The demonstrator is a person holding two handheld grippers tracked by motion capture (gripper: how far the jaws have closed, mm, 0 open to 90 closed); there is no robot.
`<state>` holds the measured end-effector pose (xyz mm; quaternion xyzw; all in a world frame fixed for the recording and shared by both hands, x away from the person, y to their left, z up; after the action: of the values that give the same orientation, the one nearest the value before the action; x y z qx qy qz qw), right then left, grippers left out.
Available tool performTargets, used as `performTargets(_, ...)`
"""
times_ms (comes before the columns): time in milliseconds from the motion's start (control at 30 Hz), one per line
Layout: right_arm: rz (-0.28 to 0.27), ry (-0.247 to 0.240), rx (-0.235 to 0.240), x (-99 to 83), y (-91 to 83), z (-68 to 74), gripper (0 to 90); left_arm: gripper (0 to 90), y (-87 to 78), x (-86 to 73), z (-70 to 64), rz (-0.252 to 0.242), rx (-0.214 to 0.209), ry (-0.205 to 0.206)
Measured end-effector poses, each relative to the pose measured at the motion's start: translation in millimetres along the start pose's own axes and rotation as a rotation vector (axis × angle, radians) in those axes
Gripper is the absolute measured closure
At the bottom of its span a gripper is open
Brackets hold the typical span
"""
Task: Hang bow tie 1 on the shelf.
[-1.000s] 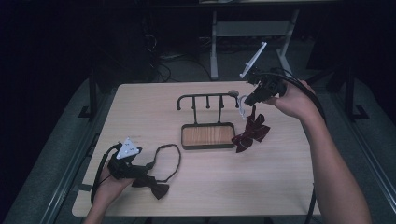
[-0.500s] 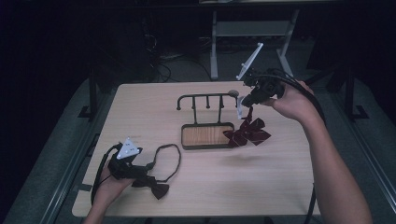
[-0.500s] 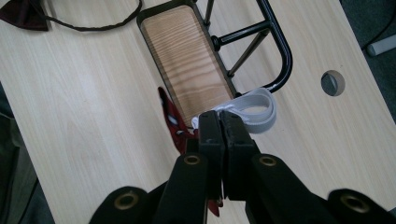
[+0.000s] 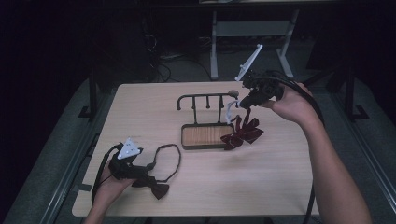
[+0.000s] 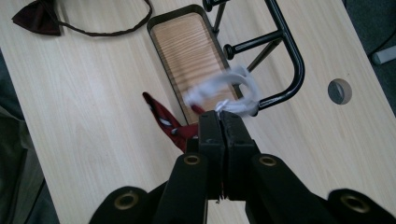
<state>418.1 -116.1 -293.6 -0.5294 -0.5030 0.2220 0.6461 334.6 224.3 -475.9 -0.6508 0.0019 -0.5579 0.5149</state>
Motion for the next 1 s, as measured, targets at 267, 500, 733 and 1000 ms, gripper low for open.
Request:
performTargets(267, 0.01, 0.043, 0.01, 3.7, 7.6, -15.9, 88.2, 26.4, 0.0, -0.5, 0.4, 0.003, -0.003, -0.003)
performTargets(500, 0.034, 0.095, 0.006, 5.6, 21.0, -36.8, 88.2, 26.4, 0.4, -0.5, 1.1, -0.006, -0.002, -0.008)
performTargets(733, 0.044, 0.159, -0.002, -0.2, 31.2, -56.7, 87.9, 26.4, -0.2, -0.4, 1.4, -0.007, -0.003, -0.008)
performTargets(1000, 0.046, 0.197, 0.0, -9.6, 41.2, -65.9, 87.3, 26.4, 0.6, -0.1, 0.5, -0.007, -0.004, -0.008)
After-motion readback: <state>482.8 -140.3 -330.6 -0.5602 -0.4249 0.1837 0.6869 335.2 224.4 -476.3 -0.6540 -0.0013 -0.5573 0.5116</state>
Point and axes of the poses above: each handheld gripper's, and its own axes: y roughly forward along the jaws, x roughly out of its top, z roughly to its left, the point moved 8 cm from there along y, roughly forward along the jaws, and after that the axes turned 4 degrees about y, right-handed, at the moved point
